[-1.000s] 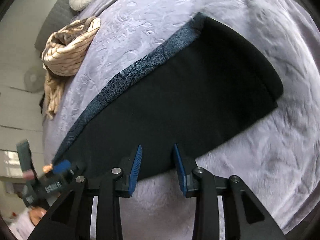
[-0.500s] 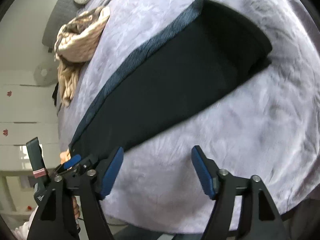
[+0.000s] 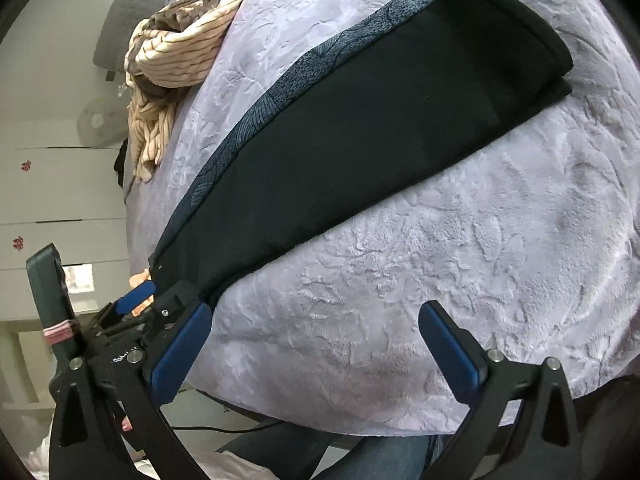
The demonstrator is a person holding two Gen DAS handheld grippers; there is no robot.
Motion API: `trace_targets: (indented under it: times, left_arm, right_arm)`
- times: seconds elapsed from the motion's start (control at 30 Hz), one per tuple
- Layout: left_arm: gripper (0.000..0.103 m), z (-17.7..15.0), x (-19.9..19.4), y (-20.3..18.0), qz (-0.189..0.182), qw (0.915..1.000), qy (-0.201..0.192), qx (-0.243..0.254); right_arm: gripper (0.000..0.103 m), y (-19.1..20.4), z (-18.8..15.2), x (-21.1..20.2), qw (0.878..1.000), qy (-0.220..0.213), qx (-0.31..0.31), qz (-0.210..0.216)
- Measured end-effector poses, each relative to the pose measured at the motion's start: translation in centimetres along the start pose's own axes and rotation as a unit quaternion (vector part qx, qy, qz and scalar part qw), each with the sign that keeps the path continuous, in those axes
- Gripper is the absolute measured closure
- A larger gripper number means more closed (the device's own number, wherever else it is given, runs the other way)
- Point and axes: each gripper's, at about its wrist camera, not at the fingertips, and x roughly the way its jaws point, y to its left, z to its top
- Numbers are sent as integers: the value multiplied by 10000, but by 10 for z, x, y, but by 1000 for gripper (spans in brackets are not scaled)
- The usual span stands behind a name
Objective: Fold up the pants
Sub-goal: 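Withdraw both open tools from the folded trouser strip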
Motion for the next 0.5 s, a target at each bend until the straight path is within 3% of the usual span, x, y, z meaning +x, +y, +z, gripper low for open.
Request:
trace_targets:
  times: [0.5]
  left_arm:
    - [0,2,-8,-6,53,9998,-106,186]
  right_arm:
    - [0,-4,2,-7,9999,-91,76,-2]
